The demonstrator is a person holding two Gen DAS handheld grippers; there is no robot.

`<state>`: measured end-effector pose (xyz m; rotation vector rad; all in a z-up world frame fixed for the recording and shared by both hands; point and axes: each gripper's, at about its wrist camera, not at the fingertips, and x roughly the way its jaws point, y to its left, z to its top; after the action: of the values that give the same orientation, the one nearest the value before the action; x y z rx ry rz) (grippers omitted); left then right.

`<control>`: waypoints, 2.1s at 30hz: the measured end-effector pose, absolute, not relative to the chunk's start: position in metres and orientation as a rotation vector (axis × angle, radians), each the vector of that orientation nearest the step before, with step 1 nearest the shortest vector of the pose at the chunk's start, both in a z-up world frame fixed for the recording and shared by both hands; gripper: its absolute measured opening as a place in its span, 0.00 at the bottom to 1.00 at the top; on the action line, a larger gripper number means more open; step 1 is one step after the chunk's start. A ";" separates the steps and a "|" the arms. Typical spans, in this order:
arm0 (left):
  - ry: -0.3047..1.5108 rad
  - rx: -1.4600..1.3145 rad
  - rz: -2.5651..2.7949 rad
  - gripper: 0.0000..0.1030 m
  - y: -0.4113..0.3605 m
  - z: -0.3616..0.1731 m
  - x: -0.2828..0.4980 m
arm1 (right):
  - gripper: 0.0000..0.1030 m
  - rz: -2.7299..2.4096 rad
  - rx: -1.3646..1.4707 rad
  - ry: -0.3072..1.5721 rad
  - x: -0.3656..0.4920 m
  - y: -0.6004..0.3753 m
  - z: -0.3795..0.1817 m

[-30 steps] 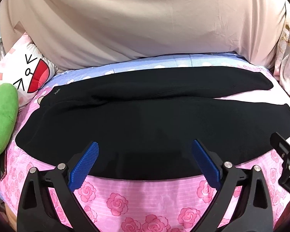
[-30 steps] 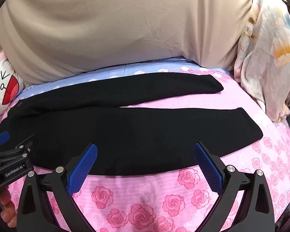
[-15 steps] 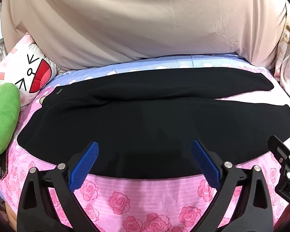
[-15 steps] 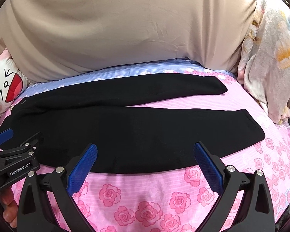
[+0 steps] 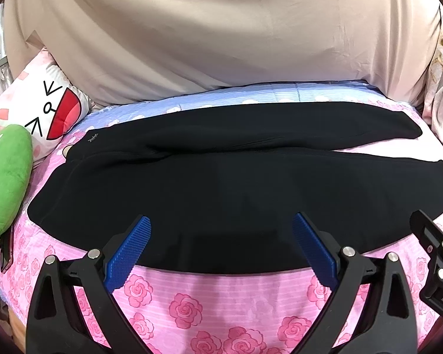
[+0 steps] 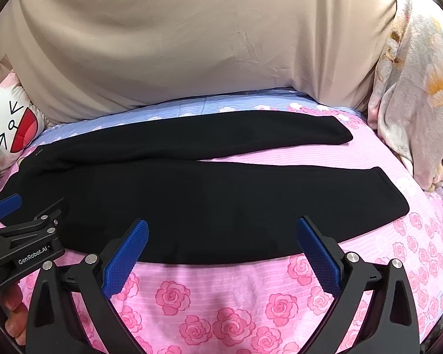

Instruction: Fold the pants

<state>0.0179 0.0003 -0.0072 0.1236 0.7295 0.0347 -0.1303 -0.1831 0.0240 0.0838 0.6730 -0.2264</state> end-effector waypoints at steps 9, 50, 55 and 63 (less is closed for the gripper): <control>0.730 0.125 0.035 0.92 0.001 -0.007 0.019 | 0.95 -0.222 0.087 0.673 -0.129 -0.183 0.025; 0.722 0.088 0.205 0.93 0.078 -0.007 0.104 | 0.94 -0.296 0.165 0.785 0.093 -0.445 0.018; 0.721 0.089 0.307 0.93 0.139 0.005 0.154 | 0.90 -0.303 0.205 0.864 0.148 -0.480 -0.007; 0.760 0.017 0.495 0.95 0.275 0.021 0.249 | 0.17 -0.289 0.228 0.880 0.157 -0.481 -0.020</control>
<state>0.2493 0.2752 0.0215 0.0175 0.7597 0.4949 0.1570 -0.4813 -0.0197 0.2276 0.8802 -0.2892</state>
